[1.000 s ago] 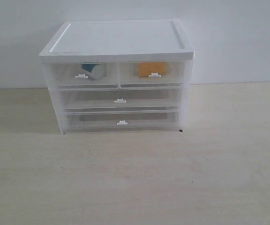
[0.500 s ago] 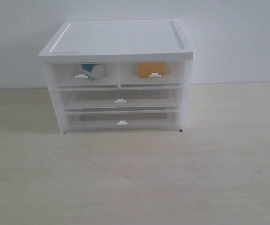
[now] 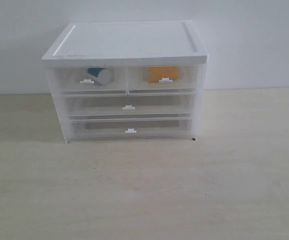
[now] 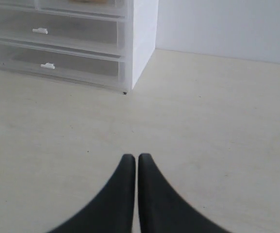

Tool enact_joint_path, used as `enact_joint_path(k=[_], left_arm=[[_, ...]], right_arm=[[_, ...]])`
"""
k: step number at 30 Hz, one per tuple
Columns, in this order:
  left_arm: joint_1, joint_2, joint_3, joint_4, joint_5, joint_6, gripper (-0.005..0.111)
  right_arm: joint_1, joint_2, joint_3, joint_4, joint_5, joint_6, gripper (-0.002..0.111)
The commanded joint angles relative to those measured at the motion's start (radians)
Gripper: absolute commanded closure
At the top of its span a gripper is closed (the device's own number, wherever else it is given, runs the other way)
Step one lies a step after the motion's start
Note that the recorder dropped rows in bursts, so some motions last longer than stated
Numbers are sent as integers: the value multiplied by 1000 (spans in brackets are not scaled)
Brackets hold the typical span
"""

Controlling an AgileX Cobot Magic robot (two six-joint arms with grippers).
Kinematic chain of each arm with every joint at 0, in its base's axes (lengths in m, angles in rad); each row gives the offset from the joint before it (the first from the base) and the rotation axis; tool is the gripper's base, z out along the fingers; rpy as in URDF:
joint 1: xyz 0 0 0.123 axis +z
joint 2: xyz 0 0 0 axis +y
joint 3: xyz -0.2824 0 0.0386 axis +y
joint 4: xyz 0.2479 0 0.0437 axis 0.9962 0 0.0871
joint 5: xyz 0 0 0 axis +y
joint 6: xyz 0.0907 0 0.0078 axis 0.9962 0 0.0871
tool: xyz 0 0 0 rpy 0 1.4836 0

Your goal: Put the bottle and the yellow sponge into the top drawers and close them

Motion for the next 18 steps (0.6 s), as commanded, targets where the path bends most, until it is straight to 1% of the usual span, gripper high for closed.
enact_joint_path(k=[1, 6, 10, 18], left_arm=[[-4, -3, 3, 4, -3, -10, 103], [-4, -3, 3, 4, -3, -10, 103], [-4, -3, 3, 4, -3, -10, 103], [-4, -3, 3, 4, -3, -10, 103]], right_arm=[[-3, -5, 0, -14, 2, 17, 108], [-3, -5, 0, -67, 2, 139, 108], [-3, -5, 0, -160, -3, 241, 108], [-3, -5, 0, -167, -5, 247, 108]])
